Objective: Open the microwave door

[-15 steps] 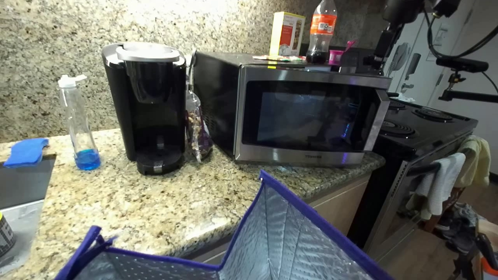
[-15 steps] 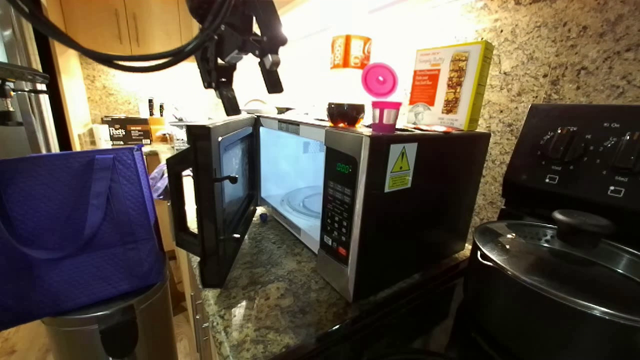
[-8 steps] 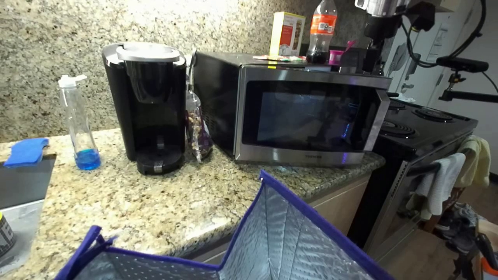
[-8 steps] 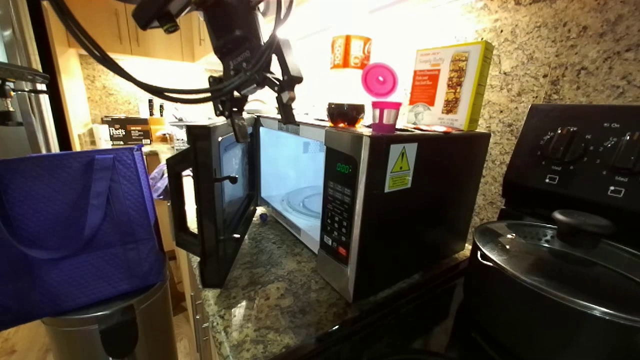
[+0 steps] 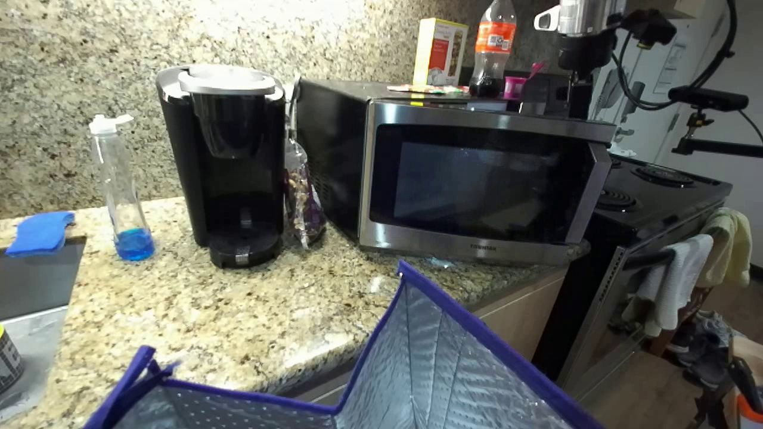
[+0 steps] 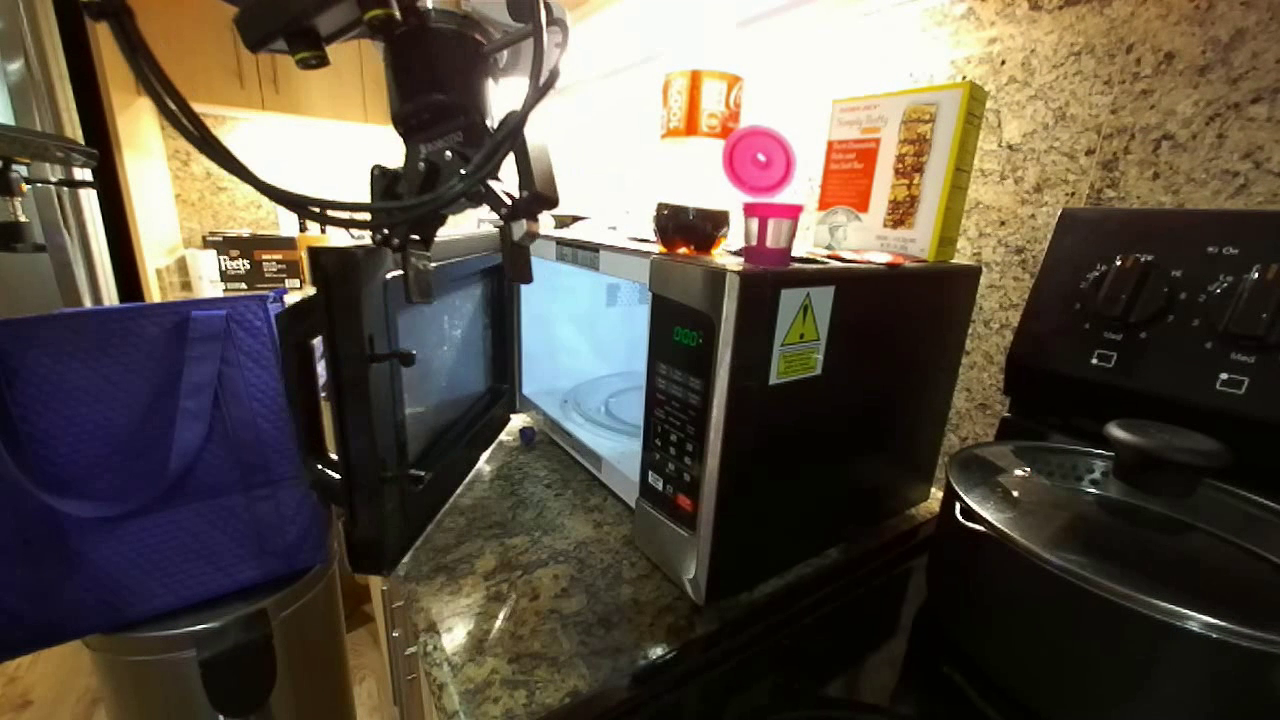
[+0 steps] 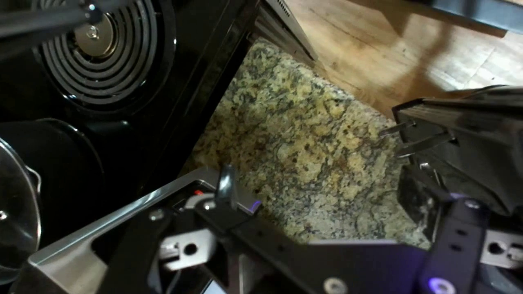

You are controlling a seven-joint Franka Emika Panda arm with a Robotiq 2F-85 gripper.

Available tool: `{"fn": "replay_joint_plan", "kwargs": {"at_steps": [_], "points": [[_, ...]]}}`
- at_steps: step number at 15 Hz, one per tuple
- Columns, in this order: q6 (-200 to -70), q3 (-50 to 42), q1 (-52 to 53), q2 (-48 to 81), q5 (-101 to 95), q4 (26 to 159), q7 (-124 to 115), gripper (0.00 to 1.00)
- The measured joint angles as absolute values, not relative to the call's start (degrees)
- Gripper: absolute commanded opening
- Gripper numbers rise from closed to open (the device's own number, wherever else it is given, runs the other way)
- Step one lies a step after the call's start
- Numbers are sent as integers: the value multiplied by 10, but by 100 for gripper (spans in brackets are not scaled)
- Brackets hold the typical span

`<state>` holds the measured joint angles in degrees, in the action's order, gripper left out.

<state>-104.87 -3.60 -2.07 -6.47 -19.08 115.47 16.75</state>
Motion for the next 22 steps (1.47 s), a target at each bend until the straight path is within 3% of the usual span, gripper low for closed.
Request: {"fn": "replay_joint_plan", "kwargs": {"at_steps": [22], "points": [[-893,41,77,-85,-103,1155,302,100]]}}
